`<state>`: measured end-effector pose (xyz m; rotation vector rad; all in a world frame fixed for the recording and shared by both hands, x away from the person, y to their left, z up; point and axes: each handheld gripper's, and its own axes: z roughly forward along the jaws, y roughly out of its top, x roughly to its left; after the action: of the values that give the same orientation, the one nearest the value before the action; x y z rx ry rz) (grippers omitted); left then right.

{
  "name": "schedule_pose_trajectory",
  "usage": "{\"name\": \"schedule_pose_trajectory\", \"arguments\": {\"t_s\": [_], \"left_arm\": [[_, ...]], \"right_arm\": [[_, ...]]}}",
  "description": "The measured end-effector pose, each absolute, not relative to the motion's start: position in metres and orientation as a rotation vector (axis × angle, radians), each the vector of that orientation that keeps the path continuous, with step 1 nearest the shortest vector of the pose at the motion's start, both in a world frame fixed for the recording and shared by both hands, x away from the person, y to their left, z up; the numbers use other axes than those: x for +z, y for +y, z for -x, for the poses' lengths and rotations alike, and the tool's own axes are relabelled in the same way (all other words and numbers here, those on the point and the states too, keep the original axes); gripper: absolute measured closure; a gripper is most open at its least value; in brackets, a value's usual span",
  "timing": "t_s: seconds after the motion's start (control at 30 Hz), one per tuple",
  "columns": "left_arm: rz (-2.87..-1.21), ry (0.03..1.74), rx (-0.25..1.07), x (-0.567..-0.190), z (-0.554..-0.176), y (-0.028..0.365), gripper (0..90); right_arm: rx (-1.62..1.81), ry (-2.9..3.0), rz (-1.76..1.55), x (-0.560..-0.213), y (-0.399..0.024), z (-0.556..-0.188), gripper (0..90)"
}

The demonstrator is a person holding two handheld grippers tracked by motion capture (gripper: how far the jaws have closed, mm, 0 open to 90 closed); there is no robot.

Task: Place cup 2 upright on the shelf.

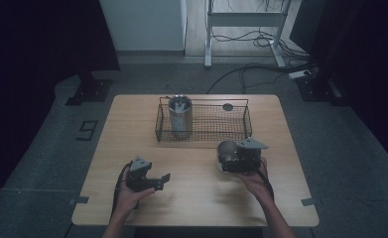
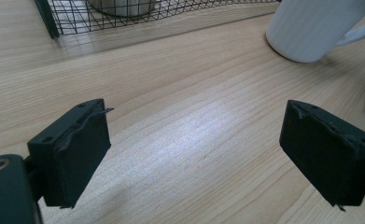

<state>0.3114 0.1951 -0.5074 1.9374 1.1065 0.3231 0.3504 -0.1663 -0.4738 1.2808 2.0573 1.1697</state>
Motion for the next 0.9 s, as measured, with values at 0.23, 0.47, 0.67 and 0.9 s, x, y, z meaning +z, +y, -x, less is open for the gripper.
{"name": "schedule_pose_trajectory", "arguments": {"t_s": [0.23, 0.47, 0.67, 0.9], "left_arm": [[-1.932, 1.101, 0.325, -0.506, -0.31, 0.196, 8.6], [-1.93, 1.104, 0.326, -0.507, -0.311, 0.196, 8.6], [-1.929, 1.104, 0.325, -0.507, -0.311, 0.196, 8.6], [-1.923, 1.111, 0.327, -0.506, -0.311, 0.198, 8.6]], "right_arm": [[1.131, 2.064, -1.282, -0.474, -0.162, -0.357, 0.0], [1.098, 2.076, -1.296, -0.478, -0.158, -0.365, 0.0], [1.024, 2.092, -1.3, -0.481, -0.153, -0.369, 0.0], [0.989, 2.11, -1.302, -0.482, -0.151, -0.371, 4.8]]}}
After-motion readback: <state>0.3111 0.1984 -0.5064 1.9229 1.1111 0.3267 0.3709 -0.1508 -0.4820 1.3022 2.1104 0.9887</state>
